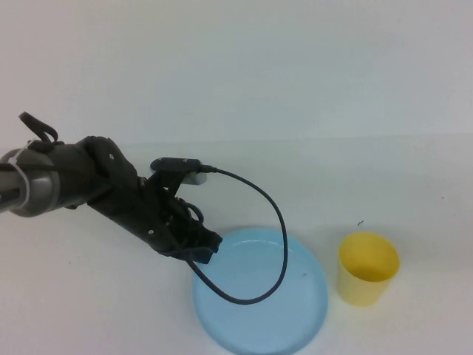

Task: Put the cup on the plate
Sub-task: Place the plate on the center of the table, then pick up the cup from the table

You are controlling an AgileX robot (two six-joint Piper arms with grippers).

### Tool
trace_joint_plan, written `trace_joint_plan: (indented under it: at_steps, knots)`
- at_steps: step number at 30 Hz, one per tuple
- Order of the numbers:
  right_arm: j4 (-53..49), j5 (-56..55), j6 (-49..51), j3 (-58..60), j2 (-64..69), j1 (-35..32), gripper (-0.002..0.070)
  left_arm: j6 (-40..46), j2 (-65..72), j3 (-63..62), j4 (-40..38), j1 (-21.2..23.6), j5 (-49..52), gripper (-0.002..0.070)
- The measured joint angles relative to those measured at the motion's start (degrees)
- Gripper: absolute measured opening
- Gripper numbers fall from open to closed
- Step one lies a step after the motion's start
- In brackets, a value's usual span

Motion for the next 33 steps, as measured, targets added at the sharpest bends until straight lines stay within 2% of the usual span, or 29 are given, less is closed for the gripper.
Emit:
trace_joint_plan:
  at_steps: [3,7,11,14,16,19,26,33]
  knots:
    - [0.26,-0.35,0.08,0.00,0.09,0.00,0.0000,0.36,0.00,0.00,-0.60,0.00,-0.15,0.0022]
    - [0.62,-1.39,-0.13,0.00,0.09,0.00,0.0016,2.19,0.00,0.00,-3.41,0.00,-0.15,0.0141]
    - [0.72,-2.60,-0.60,0.00,0.09,0.00,0.0099,2.29,0.00,0.00,-3.91,0.00,-0.26,0.0294]
    - [0.72,-2.96,-0.71,0.00,0.09,0.00,0.0194,2.65,-0.27,0.00,-3.95,0.00,-0.45,0.0330]
    - [0.72,-2.97,-0.71,0.00,0.09,0.00,0.0238,3.27,-1.67,0.00,-3.95,0.54,-0.87,0.0322]
    - [0.72,-3.07,-0.71,0.00,0.09,0.00,0.0266,3.91,-5.86,0.00,-4.05,1.08,-2.31,0.0271]
    - [1.22,-5.21,-1.92,-0.81,0.35,0.00,0.0277,7.55,-21.80,0.00,-2.09,1.65,-4.12,0.0044]
    - [1.73,-6.55,-2.96,-7.80,3.95,0.70,0.0277,7.79,-42.74,0.00,3.65,1.69,-6.82,0.0003]
